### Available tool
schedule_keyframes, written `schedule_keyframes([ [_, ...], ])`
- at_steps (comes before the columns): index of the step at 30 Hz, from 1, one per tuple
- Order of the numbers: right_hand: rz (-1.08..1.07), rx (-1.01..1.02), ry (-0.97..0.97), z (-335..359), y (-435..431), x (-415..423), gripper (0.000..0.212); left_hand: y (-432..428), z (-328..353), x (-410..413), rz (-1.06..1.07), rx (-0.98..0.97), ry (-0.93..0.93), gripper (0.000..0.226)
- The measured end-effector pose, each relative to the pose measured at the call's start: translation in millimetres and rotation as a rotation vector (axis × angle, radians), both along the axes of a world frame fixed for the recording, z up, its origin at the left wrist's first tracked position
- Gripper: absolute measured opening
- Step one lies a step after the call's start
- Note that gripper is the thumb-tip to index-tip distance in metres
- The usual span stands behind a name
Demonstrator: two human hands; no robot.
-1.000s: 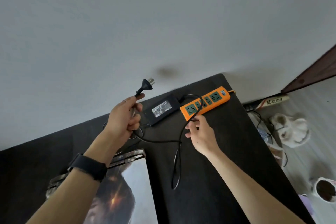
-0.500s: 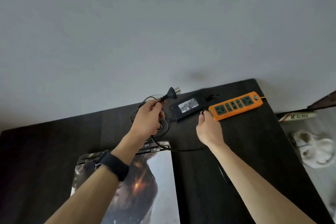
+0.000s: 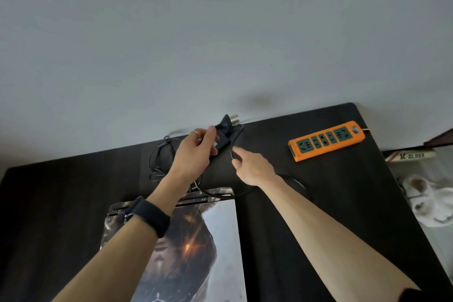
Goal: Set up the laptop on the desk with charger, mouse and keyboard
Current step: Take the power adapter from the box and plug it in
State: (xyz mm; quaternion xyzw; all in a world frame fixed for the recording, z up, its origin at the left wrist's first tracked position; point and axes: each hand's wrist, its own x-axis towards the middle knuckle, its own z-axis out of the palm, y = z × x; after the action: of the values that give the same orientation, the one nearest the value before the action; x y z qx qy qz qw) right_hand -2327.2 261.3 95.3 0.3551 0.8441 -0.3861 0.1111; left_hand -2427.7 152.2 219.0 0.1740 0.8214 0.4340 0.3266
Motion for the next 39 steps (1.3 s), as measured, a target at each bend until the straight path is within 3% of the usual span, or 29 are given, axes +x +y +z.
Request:
schedule_keyframes([
  [4,-0.348,0.085,0.151,-18,-1,37,0.038,15,-6,4,-0.117,-0.014,0.047,0.037],
  [8,-0.539,0.169,0.329,-22,-9,90,0.030,40,-20,18,-0.216,-0.136,0.245,0.030],
  [11,-0.528,0.310,0.316,-27,-14,127,0.025,57,-30,25,-0.344,-0.191,0.416,0.024],
  [16,-0.558,0.430,0.372,-40,6,162,0.025,88,-57,36,-0.552,-0.259,0.491,0.020],
  [22,-0.404,0.674,0.193,-47,52,163,0.052,108,-69,56,-0.667,-0.206,0.501,0.015],
  [31,-0.341,0.646,0.086,-62,70,164,0.063,127,-76,55,-0.570,-0.182,0.292,0.014],
  [39,-0.364,0.634,0.103,-64,71,164,0.064,137,-85,68,-0.478,-0.052,0.423,0.015],
])
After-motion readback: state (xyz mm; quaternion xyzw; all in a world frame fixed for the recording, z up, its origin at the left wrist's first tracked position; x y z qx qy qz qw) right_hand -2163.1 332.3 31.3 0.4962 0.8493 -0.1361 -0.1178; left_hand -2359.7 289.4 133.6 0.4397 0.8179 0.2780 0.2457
